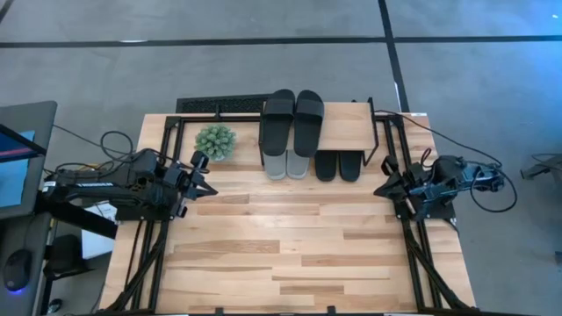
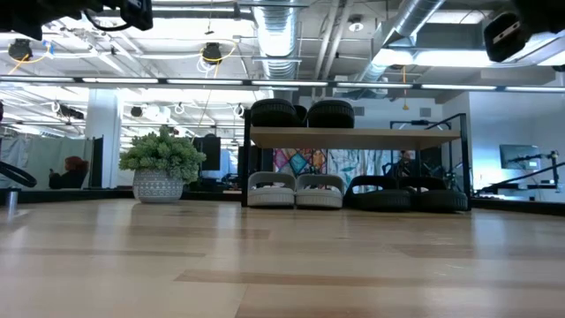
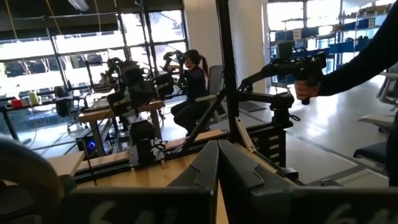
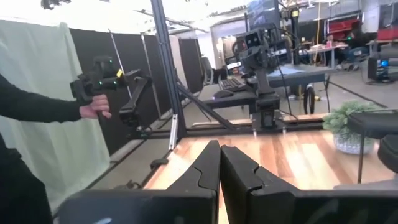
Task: Pick and place slides into the shelf
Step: Return to home position
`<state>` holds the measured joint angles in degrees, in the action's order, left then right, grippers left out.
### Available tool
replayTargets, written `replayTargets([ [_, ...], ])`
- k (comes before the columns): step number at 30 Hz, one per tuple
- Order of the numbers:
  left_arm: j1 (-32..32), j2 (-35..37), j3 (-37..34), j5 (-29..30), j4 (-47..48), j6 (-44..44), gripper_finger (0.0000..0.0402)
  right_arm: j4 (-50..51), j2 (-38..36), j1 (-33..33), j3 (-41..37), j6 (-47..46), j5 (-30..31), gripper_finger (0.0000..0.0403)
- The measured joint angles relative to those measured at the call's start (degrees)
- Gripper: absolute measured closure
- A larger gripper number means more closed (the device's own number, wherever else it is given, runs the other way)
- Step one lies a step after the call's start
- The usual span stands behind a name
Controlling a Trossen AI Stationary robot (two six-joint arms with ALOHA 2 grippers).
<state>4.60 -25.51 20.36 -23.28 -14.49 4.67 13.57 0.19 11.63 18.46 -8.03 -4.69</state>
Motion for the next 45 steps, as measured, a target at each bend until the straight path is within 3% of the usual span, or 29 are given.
replayTargets([
  [6, 0.0, 0.46, 0.0, -1.0, 2.4, 3.05, 0.0401, 3.86, 0.02, -0.23, -0.02, -0.76, 0.46, 0.0403],
  [14, 0.0, 2.16, 0.0, -1.23, 5.34, 3.09, 0.0401, 4.2, 0.0, -0.67, -0.02, -0.07, 6.01, 0.0403],
  [22, 0.0, 7.03, 0.0, -1.68, 8.45, 3.45, 0.0401, 5.63, 0.0, -3.03, -0.05, -1.02, 4.97, 0.0403],
  [37, 0.0, 10.2, 0.0, -1.72, 9.08, 3.47, 0.0401, -16.91, 0.03, -5.26, -11.53, 3.49, 5.84, 0.0403],
  [45, 0.0, 10.2, 0.0, -1.7, 9.03, 3.11, 0.0401, -18.76, 0.02, -10.19, -13.21, 1.91, -0.65, 0.0403],
])
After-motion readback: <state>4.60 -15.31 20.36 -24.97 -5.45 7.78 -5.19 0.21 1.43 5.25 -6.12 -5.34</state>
